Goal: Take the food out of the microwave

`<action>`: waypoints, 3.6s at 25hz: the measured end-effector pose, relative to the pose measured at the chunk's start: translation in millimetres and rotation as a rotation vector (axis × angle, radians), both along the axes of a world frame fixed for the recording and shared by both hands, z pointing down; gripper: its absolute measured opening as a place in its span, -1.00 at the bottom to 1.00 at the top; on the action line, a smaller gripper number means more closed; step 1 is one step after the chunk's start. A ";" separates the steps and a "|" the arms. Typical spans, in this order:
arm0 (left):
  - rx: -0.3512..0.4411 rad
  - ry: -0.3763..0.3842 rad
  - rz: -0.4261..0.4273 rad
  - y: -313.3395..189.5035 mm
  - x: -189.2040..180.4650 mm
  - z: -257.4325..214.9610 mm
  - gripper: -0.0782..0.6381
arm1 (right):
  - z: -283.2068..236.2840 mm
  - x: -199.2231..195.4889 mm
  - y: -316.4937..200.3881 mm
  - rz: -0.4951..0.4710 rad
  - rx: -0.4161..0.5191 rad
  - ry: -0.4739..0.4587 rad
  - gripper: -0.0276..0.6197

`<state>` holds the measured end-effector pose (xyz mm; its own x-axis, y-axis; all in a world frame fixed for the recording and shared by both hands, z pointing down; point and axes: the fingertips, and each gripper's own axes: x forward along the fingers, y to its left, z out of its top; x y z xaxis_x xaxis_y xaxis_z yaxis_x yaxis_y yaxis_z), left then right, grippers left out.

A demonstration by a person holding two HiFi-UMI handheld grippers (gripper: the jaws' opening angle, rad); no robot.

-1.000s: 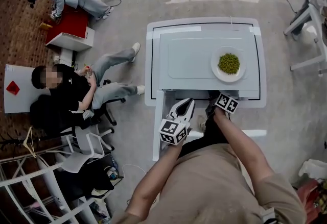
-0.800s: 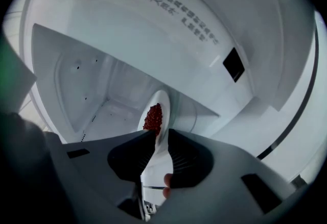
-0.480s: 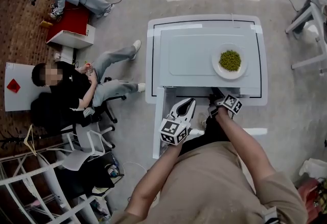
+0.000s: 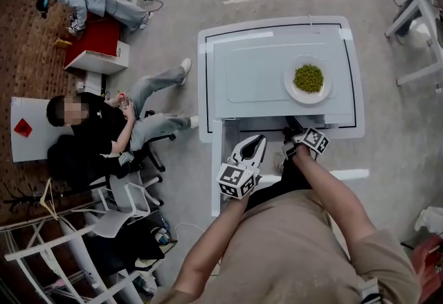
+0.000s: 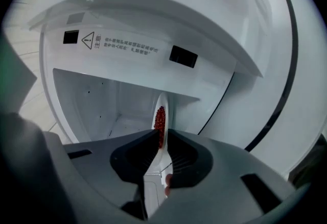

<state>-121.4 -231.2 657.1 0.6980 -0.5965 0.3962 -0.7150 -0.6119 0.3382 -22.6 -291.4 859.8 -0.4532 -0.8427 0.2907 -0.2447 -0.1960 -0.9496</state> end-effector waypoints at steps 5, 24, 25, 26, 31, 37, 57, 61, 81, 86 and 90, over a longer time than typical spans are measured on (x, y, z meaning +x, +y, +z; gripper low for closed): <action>-0.003 0.001 -0.002 3.4 -3.7 0.6 -0.76 | 1.5 -0.5 -5.5 0.015 -0.025 -0.040 -0.84; 0.058 0.076 -0.033 15.1 -25.3 -29.6 -0.76 | -70.4 -14.2 67.1 -0.189 -0.004 -0.051 -0.86; 0.064 0.082 -0.033 16.2 -26.1 -31.6 -0.76 | -74.3 -14.7 72.9 -0.205 -0.006 -0.040 -0.86; 0.069 0.088 -0.032 17.3 -26.8 -33.4 -0.76 | -78.9 -15.3 78.2 -0.218 -0.007 -0.036 -0.86; 0.096 0.102 -0.026 20.7 -29.2 -46.9 -0.76 | -115.3 -21.9 99.9 -0.249 -0.021 -0.091 -0.86; 0.125 0.119 -0.032 27.5 -38.3 -64.9 -0.76 | -157.5 -27.8 121.7 -0.265 -0.001 -0.137 -0.86; 0.240 0.186 -0.053 29.1 -48.4 -128.0 -0.76 | -269.0 -1.5 118.6 -0.261 0.106 -0.148 -0.86; 0.253 0.201 -0.054 28.3 -41.8 -138.4 -0.76 | -288.5 22.3 111.0 -0.234 0.136 -0.133 -0.86; 0.258 0.171 -0.058 6.0 22.7 -161.7 -0.76 | -342.7 145.4 106.1 -0.130 0.231 -0.136 -0.86; 0.263 0.163 -0.054 9.8 42.5 -167.7 -0.76 | -345.4 175.8 116.4 -0.103 0.240 -0.129 -0.86; 0.260 0.152 -0.045 17.3 70.2 -165.1 -0.76 | -340.6 208.7 126.5 -0.088 0.245 -0.115 -0.86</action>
<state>-51.2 -214.0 492.0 0.7083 -0.6957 0.1192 -0.6963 -0.6609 0.2801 186.2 -164.9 519.2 -0.5456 -0.8376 0.0260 -0.1384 0.0595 -0.9886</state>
